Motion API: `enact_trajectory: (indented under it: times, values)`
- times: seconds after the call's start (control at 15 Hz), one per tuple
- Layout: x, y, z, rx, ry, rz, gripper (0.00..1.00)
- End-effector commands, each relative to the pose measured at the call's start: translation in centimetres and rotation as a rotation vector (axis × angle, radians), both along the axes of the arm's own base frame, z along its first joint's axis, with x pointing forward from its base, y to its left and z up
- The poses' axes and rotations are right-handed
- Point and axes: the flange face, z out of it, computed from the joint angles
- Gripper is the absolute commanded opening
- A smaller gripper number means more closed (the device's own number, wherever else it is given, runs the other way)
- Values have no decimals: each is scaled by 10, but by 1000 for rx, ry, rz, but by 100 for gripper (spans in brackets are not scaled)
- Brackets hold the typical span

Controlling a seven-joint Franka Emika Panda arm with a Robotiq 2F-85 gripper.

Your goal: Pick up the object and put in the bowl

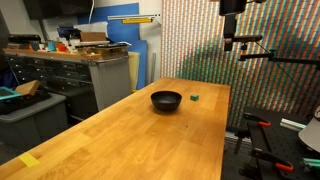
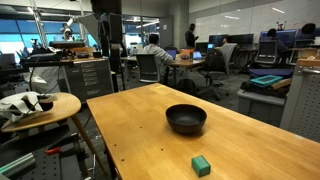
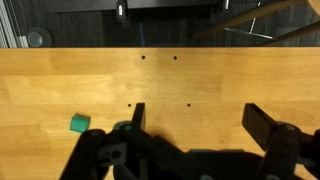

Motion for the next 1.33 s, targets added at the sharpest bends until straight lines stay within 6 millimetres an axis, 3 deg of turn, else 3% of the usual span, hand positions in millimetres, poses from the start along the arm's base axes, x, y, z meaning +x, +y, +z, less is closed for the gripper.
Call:
enact_trajectory:
  times: [0.0,0.47,1.27]
  values:
    - [0,0,0,0,1,0,100]
    - [10,-5,-14,-56,-34,-73,100]
    - [48,-64,-78,-156,-129,-311,100]
